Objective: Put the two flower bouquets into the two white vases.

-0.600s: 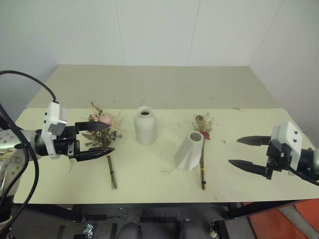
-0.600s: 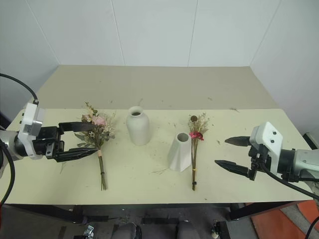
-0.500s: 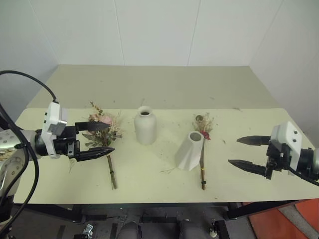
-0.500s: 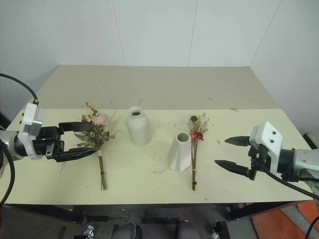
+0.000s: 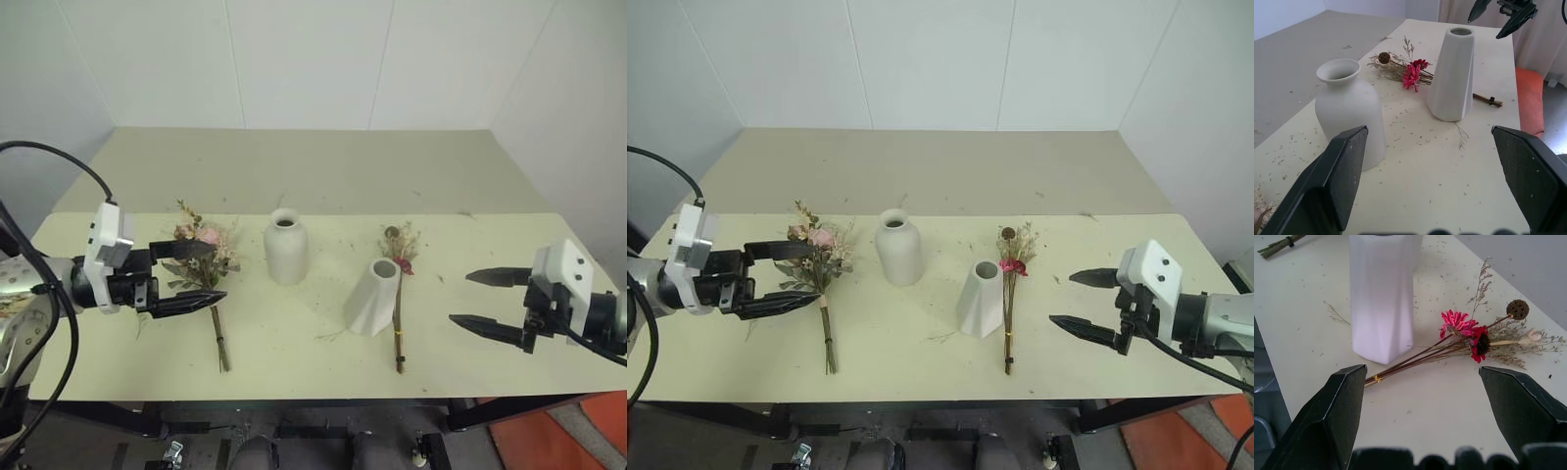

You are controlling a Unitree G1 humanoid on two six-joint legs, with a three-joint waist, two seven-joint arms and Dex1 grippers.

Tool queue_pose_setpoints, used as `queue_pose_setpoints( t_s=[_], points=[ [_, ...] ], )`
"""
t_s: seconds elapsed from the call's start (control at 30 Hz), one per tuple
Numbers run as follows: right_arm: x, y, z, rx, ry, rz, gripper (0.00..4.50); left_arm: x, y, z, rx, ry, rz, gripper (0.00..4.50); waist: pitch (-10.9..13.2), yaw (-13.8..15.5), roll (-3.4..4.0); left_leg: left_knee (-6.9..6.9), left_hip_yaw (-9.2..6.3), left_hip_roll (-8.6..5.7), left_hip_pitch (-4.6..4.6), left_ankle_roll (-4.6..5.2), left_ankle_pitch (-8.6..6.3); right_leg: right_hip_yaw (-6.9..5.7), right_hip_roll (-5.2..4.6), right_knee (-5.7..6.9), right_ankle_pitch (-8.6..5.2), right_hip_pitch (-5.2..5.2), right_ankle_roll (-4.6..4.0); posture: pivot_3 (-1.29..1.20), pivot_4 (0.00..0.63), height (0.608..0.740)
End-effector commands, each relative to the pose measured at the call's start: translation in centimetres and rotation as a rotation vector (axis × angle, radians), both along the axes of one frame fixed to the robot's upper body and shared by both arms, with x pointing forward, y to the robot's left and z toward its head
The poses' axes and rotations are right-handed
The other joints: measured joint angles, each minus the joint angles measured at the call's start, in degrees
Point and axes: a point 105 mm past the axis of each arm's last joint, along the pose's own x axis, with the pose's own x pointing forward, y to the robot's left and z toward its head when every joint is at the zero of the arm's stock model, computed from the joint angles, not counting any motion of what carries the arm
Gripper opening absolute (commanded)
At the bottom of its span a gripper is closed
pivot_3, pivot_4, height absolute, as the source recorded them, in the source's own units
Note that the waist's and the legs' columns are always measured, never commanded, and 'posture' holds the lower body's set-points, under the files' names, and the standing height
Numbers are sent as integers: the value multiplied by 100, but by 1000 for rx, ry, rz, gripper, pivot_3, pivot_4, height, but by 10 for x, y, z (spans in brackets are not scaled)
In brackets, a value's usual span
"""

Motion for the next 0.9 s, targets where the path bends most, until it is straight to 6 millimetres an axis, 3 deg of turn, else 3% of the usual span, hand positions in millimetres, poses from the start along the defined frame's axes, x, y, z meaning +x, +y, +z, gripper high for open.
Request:
queue_pose_setpoints(
  t_s=[0.03,0.27,0.47,0.67,0.9],
  points=[
    [1,0,5,-34,-18,-23,4356,0,-3,8,-1,-51,-5,4399,0,0,0,0,0,0,0,0,0,0,0,0,0,0,0,0,150,740],
    [18,7,-2,-19,27,-110,4356,2,-10,14,-43,-75,-25,4399,0,-19,0,1,0,0,1,0,0,1,0,3,0,-1,0,0,150,740],
    [45,24,5,51,172,-211,4356,4,-17,19,-55,-86,-64,4399,0,-29,0,0,0,-1,0,0,0,4,1,4,1,-4,-1,0,150,740],
    [71,27,-5,24,364,-349,4356,6,-23,19,-63,-90,-93,4399,0,-10,0,2,0,-1,-7,0,0,2,0,1,1,-7,-2,0,150,740],
    [76,26,-18,-39,502,-422,4356,4,-24,17,-68,-90,-93,4399,0,-4,0,1,-2,-1,-27,1,0,-3,-2,-6,2,-21,-1,0,150,740]
  ],
)
